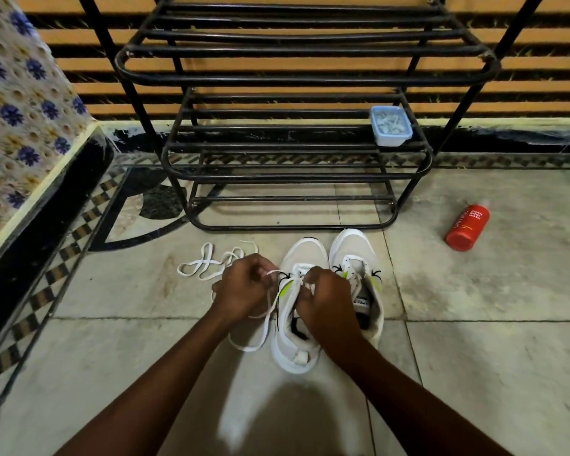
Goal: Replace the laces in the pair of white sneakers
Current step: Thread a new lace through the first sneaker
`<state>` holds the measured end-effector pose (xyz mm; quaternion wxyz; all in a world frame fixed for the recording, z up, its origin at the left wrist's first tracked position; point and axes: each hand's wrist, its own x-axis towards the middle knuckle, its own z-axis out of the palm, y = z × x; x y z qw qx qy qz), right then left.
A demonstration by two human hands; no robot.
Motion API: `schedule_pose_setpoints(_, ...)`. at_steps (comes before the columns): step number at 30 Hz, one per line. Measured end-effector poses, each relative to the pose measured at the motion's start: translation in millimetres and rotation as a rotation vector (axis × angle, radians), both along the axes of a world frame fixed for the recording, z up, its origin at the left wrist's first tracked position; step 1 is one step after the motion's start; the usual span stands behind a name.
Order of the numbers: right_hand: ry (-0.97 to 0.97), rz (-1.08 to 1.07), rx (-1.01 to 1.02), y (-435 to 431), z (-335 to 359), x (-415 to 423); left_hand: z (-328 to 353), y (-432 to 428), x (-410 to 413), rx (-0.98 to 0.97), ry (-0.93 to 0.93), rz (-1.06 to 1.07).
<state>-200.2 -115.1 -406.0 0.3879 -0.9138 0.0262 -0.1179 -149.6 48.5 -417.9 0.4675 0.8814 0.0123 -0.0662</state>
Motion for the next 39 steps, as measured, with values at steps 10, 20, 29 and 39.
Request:
schedule_pose_setpoints(10, -0.007, 0.274, 0.219, 1.0, 40.2, 46.7, 86.9, 5.7, -14.0, -0.437, -0.27, -0.097)
schedule_pose_setpoints(20, -0.046, -0.006, 0.381, -21.7, 46.1, 60.8, 39.0, 65.8, -12.6, -0.317, -0.204, 0.132)
schedule_pose_setpoints(29, 0.076, -0.103, 0.588, -31.6, 39.3, 67.6, -13.5, 115.1, -21.7, 0.065, -0.059, 0.289)
schedule_pose_setpoints(39, 0.157, -0.029, 0.594, -37.4, 27.5, 71.9, -21.1, 96.5, -25.2, 0.019, 0.019, 0.285)
